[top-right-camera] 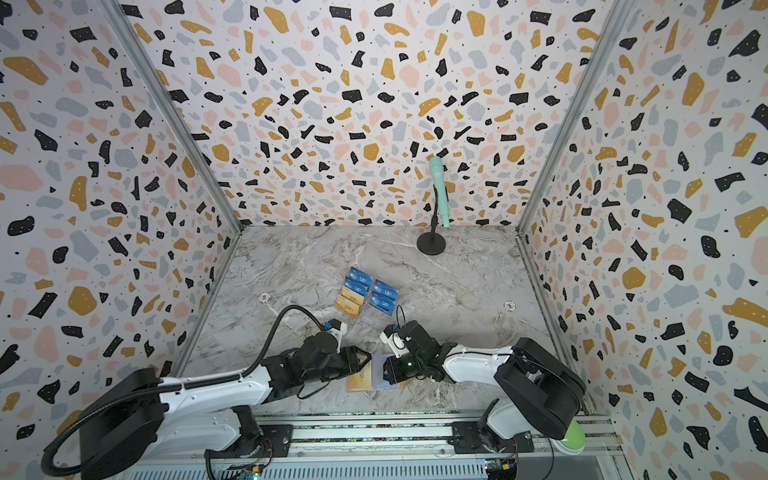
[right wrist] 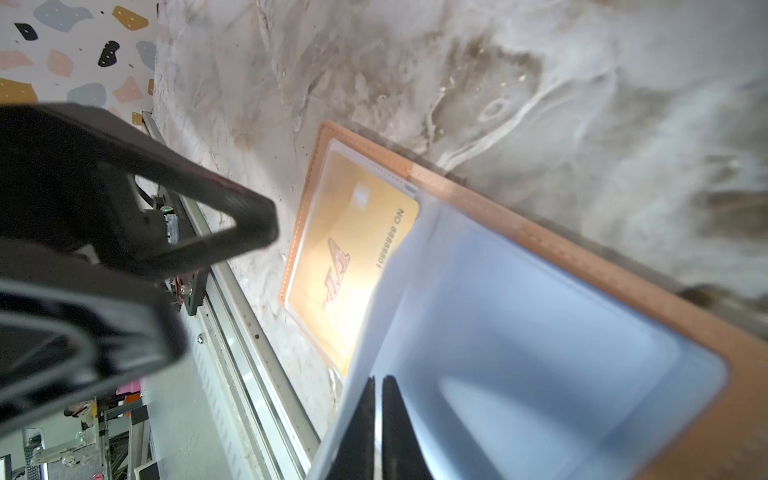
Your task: Put the credit cards into the card holder
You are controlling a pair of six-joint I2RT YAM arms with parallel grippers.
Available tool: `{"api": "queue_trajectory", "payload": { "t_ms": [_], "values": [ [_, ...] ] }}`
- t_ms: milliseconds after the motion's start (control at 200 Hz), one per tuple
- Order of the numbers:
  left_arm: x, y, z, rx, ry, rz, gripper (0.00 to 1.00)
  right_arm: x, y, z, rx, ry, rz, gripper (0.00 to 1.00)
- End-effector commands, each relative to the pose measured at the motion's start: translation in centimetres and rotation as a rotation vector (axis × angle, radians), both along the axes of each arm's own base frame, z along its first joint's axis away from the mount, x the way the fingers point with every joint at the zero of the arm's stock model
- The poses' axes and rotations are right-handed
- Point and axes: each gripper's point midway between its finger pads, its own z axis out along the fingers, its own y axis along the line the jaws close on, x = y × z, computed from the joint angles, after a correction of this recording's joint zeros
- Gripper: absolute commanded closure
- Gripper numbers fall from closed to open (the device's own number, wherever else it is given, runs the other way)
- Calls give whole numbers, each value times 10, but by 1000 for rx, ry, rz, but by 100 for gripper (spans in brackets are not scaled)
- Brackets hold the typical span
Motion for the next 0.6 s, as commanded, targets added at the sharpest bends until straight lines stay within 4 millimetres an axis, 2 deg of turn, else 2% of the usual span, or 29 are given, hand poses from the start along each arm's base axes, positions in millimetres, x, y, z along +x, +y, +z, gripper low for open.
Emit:
{"api": "queue_trajectory", "payload": {
  "t_ms": [0,175,370,506,596],
  "values": [
    [-2,22,-13,103,-3,17,48,6,17,19,61,-45,33,92],
    [-4,8,-1,-18,-7,-27,59,6,23,17,56,-45,47,92],
    [7,21,17,-57,-44,28,62,4,36,13,48,-47,76,94],
    [4,22,18,-38,-57,-1,60,7,40,5,34,-32,63,94],
    [-2,17,9,-18,-23,-41,60,9,42,1,26,-20,53,95]
  ]
}}
